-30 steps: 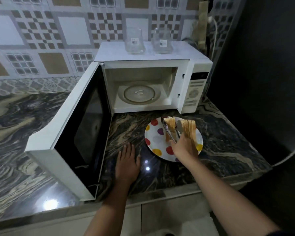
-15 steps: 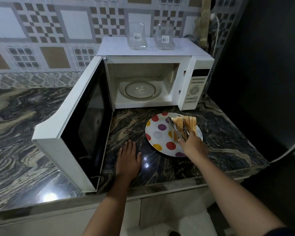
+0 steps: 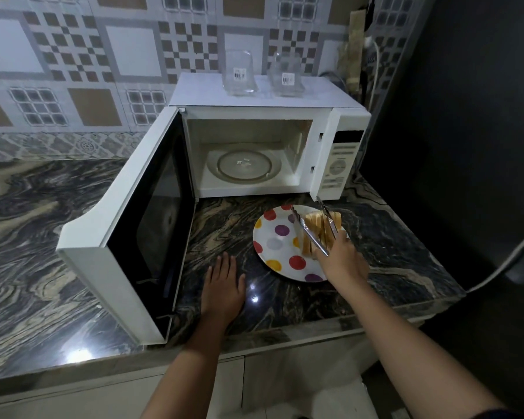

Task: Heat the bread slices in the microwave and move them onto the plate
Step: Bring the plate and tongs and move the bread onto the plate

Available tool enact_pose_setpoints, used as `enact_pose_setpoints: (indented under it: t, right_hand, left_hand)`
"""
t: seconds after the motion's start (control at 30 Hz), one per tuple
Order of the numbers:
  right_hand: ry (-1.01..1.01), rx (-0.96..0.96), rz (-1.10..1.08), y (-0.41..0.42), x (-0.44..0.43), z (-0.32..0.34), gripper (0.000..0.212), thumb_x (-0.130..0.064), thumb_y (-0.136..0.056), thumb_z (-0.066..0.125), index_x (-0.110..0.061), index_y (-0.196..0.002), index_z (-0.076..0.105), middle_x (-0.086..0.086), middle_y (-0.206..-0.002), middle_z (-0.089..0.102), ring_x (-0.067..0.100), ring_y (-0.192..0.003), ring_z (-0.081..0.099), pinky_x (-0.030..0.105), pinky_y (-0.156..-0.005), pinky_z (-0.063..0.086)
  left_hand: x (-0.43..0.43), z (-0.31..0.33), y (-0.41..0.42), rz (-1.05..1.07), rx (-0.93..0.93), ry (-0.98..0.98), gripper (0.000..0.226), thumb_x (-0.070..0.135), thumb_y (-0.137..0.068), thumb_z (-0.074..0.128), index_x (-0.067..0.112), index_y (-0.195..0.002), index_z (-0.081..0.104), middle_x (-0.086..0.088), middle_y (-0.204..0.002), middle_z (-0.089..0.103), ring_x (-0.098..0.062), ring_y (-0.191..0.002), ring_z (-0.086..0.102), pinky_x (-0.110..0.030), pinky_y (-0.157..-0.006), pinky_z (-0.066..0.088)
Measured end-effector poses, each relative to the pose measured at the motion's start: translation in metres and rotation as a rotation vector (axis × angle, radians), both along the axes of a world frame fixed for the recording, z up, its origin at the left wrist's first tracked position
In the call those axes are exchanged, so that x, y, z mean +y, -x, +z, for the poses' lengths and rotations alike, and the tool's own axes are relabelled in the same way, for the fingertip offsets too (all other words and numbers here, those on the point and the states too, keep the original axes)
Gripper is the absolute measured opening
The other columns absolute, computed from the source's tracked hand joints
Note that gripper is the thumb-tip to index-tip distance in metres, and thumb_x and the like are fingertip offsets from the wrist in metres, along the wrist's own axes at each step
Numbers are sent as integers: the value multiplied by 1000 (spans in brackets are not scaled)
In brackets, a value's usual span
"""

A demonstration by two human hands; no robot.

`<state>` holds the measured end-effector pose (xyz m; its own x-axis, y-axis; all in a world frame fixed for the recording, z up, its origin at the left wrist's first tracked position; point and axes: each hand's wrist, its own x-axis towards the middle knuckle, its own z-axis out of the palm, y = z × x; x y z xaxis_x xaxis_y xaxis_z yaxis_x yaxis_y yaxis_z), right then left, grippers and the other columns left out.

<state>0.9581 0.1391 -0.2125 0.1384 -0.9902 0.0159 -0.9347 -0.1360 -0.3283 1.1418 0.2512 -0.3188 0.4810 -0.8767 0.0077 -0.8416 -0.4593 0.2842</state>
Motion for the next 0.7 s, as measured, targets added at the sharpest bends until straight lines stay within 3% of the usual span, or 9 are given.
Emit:
enact_pose_setpoints:
  t: [0.1,0.23,0.3,0.37,0.43,0.47,0.57,0.63,0.7]
  right_hand:
    - [16,-62,-7,7,-2,7,56,-43,-88,55,-12,-131,35,12,-123,56,33,-105,59,37,-75,46]
    - [-84,-282,135,15,-8,17,47,-49,-85,57,-21,-120,45,8,-108,62,28,-92,62,36,-72,51]
    - [-149,-405,216,14,-9,27,36,-49,-84,59,-27,-109,48,2,-98,62,19,-79,60,29,-62,51]
    - [-203,-474,312,10,-8,44,27,-45,-85,61,-33,-105,46,-7,-89,59,6,-69,54,18,-48,42]
    - [-261,-517,428,5,-7,58,25,-40,-85,64,-32,-106,51,-11,-90,61,-2,-68,52,10,-46,39]
    - [-287,-532,480,3,-6,63,28,-39,-84,65,-28,-108,56,-8,-96,64,-3,-69,54,9,-48,39]
    - [-390,-529,610,-4,-3,71,38,-38,-83,67,-21,-117,59,2,-112,66,4,-78,63,12,-58,47]
    - [-432,-548,659,-9,0,71,34,-37,-84,67,-24,-114,59,3,-110,67,5,-87,65,20,-71,52]
    - [-467,-612,667,-11,1,72,32,-34,-84,66,-18,-111,59,3,-93,68,1,-74,64,22,-63,51]
  left_hand:
    - [1,2,1,3,19,-41,82,50,-80,-10,11,-150,8,-7,-159,4,-18,-147,0,-33,-118,-2]
    - [-1,15,8,63,102,1,56,33,-99,31,8,-147,22,-11,-157,17,-23,-144,17,-32,-117,14]
    - [-6,35,19,152,314,213,48,31,-96,44,5,-135,43,-14,-145,38,-26,-133,36,-31,-110,30]
    - [-16,66,27,222,756,404,49,43,-92,50,6,-123,55,-11,-127,56,-26,-119,51,-28,-99,39]
    - [-28,99,30,201,1230,487,63,66,-81,49,14,-113,64,-7,-113,68,-21,-103,65,-31,-91,50]
    - [-31,115,30,156,1370,531,56,66,-82,47,20,-102,70,-6,-103,73,-17,-92,70,-29,-82,55]
    - [-36,155,25,19,1461,664,43,42,-95,43,22,-70,71,-2,-76,74,-10,-69,70,-21,-61,55]
    - [-36,168,20,-7,1465,712,36,34,-96,46,14,-71,63,1,-64,68,-10,-62,67,-19,-59,53]
    - [-35,169,14,-9,1491,763,31,36,-94,50,9,-82,60,-3,-71,63,-14,-67,62,-23,-66,51]
